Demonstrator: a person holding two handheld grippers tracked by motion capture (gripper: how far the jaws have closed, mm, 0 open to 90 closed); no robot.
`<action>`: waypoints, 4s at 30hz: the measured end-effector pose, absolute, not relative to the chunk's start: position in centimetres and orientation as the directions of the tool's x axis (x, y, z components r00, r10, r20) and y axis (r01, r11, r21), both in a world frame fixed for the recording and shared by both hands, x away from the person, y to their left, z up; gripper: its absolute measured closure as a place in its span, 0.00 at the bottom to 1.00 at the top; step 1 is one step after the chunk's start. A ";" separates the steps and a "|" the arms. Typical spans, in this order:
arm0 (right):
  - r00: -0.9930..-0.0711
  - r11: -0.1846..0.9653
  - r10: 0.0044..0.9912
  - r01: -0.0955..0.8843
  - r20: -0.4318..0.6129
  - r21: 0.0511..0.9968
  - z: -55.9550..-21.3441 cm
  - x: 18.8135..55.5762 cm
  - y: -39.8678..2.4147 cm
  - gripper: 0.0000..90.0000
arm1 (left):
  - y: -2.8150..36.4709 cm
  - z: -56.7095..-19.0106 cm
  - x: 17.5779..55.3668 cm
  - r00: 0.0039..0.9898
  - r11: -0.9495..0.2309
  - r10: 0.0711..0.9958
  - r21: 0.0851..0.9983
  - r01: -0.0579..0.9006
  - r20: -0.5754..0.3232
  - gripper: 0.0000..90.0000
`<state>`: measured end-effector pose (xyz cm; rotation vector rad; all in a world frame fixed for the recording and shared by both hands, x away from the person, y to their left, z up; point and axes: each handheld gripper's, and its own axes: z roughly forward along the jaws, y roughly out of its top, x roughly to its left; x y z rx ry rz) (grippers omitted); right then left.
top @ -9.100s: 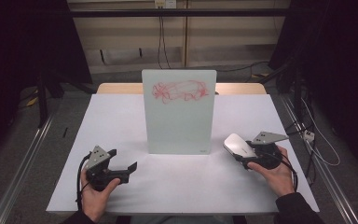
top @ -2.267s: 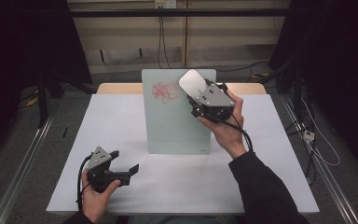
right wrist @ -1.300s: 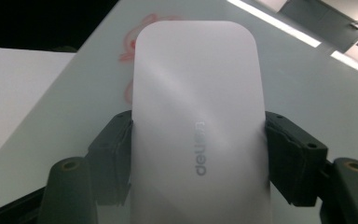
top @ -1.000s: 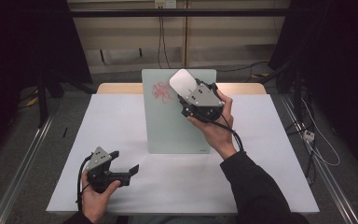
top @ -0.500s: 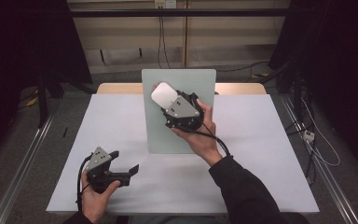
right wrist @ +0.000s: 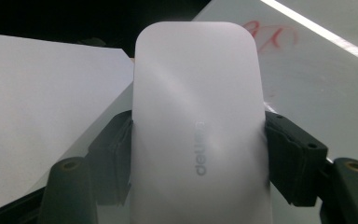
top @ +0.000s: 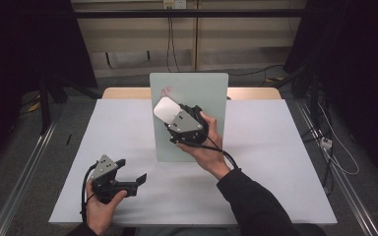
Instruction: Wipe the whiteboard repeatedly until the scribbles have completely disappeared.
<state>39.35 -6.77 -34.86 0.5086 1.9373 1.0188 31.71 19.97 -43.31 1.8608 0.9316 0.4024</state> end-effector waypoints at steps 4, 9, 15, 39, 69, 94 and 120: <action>-0.510 0.565 0.701 -0.030 -0.500 0.824 -33.5 39.8 -7.9 0.35 | 19.9 -43.3 31.7 0.650 -0.227 0.750 0.876 0.426 -0.122 0.07; -0.468 0.546 0.732 -0.032 -0.496 0.837 -32.1 40.2 -8.9 0.35 | 19.9 -43.3 31.7 0.650 -0.226 0.750 0.876 0.426 -0.123 0.07; -0.453 0.538 0.743 -0.035 -0.493 0.842 -31.7 40.5 -8.7 0.35 | 19.9 -43.3 31.7 0.651 -0.228 0.750 0.876 0.426 -0.121 0.07; -0.608 0.607 0.620 -0.028 -0.496 0.794 -36.6 39.0 -4.0 0.35 | 19.9 -43.3 31.7 0.650 -0.228 0.751 0.878 0.420 -0.116 0.07; -0.598 0.602 0.637 -0.009 -0.487 0.798 -36.3 39.0 -4.6 0.35 | 20.0 -43.3 31.6 0.647 -0.223 0.753 0.878 0.423 -0.120 0.07; -0.537 0.585 0.676 -0.026 -0.505 0.811 -33.9 40.0 -4.5 0.35 | 20.0 -43.3 31.6 0.649 -0.226 0.752 0.878 0.422 -0.119 0.07; -0.498 0.560 0.708 -0.036 -0.501 0.828 -32.2 40.7 -5.0 0.35 | 20.0 -43.3 31.6 0.649 -0.227 0.751 0.876 0.425 -0.120 0.07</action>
